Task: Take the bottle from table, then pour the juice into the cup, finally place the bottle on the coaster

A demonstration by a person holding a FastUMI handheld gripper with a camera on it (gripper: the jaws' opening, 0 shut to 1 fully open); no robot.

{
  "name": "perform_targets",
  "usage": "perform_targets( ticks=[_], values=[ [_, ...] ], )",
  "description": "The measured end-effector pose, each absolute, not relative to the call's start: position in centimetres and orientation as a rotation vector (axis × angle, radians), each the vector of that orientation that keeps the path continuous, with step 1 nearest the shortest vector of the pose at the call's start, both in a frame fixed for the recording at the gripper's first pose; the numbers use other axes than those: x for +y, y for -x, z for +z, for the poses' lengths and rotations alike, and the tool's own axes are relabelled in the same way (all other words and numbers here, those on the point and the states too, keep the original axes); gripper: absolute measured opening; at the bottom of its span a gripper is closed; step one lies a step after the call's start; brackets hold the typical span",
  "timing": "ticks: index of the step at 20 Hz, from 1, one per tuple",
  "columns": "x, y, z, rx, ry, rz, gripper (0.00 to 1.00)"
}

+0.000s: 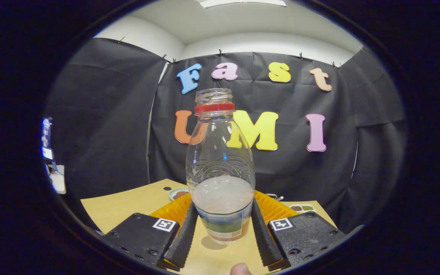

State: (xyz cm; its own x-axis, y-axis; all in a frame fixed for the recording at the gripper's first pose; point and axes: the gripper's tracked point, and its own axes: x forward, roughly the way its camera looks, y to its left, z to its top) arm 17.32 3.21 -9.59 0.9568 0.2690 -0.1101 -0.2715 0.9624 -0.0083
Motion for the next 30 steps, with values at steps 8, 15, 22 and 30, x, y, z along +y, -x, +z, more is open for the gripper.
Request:
perform_targets(
  ticks=[8, 15, 22, 30],
  values=[
    [5.5, -22.1, -14.9, 0.173, -0.05, 0.32, 0.75],
    [6.5, -25.5, -23.5, 0.299, -0.088, 0.319, 0.75],
    [7.0, -27.4, -28.9, 0.377, -0.063, 0.299, 0.75],
    [8.2, -28.4, -32.4, 0.392, -0.05, 0.295, 0.76]
  ],
)
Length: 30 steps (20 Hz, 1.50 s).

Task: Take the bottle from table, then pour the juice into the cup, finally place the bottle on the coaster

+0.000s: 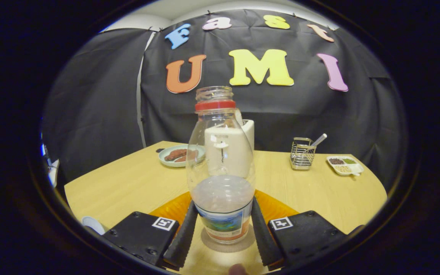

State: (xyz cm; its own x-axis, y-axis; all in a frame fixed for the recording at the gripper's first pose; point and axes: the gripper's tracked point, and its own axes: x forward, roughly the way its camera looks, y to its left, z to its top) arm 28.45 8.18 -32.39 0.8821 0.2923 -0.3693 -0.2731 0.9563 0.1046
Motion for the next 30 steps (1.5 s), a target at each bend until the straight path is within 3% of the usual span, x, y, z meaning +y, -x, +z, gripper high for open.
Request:
perform_targets(
  ticks=[5, 12, 14, 18, 26, 30],
  values=[
    [8.3, -28.6, -33.3, 0.396, -0.045, 0.292, 0.76],
    [7.7, -28.3, -33.2, 0.371, -0.036, 0.274, 0.88],
    [7.5, -28.2, -32.9, 0.366, -0.037, 0.26, 0.96],
    [7.1, -27.9, -30.7, 0.331, -0.042, 0.232, 0.99],
    [5.9, -25.3, -21.3, 0.231, -0.082, 0.18, 0.99],
    [4.0, -22.0, -12.9, 0.123, -0.073, 0.124, 0.99]
  ],
)
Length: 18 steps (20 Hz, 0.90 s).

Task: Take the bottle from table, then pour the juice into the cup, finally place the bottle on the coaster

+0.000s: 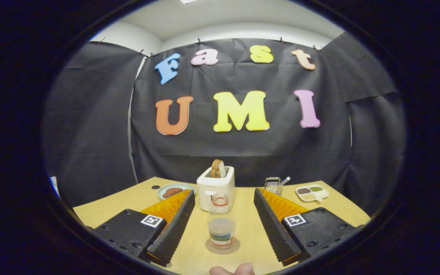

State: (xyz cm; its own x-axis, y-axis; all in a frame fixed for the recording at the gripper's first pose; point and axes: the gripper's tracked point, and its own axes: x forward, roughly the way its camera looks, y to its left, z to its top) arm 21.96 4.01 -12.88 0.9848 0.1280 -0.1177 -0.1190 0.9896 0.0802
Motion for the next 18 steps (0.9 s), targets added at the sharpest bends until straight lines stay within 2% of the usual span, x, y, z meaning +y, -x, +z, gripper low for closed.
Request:
perform_targets(
  ticks=[6, 10, 18],
  values=[
    [0.8, -15.4, -2.5, 0.041, -0.052, 0.019, 0.99],
    [-0.4, -10.5, 2.8, 0.012, -0.037, 0.01, 0.99],
    [-1.4, -2.1, 5.5, 0.033, -0.043, 0.001, 0.99]
  ],
)
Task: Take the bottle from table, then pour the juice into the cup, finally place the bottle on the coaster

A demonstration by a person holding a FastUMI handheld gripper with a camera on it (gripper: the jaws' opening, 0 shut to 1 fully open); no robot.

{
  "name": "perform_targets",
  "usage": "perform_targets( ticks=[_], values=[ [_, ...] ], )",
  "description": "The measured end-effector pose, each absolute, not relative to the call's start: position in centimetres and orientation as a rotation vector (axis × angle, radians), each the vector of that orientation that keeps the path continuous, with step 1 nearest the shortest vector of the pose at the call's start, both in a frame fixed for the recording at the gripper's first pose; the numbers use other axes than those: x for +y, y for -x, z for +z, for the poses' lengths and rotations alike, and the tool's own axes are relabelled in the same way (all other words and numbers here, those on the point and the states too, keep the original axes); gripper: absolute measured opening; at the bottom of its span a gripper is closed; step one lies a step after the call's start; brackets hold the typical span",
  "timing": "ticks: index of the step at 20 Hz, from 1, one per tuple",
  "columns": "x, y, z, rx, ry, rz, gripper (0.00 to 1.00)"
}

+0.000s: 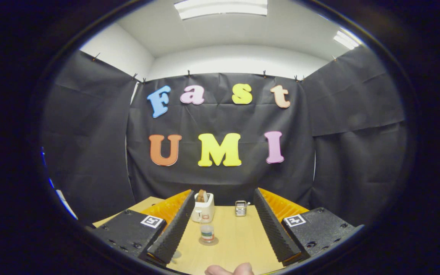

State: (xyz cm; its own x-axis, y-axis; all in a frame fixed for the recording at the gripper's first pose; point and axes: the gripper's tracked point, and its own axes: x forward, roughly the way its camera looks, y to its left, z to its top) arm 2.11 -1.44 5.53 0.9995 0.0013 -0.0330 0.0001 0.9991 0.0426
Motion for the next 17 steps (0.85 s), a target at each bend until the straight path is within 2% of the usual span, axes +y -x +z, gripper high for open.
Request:
perform_targets(
  ticks=[7, 17],
  values=[
    [-1.5, 4.8, 3.8, 0.018, -0.055, -0.008, 0.99],
    [-1.0, 6.3, 3.6, 0.029, -0.031, -0.006, 0.99]
  ],
)
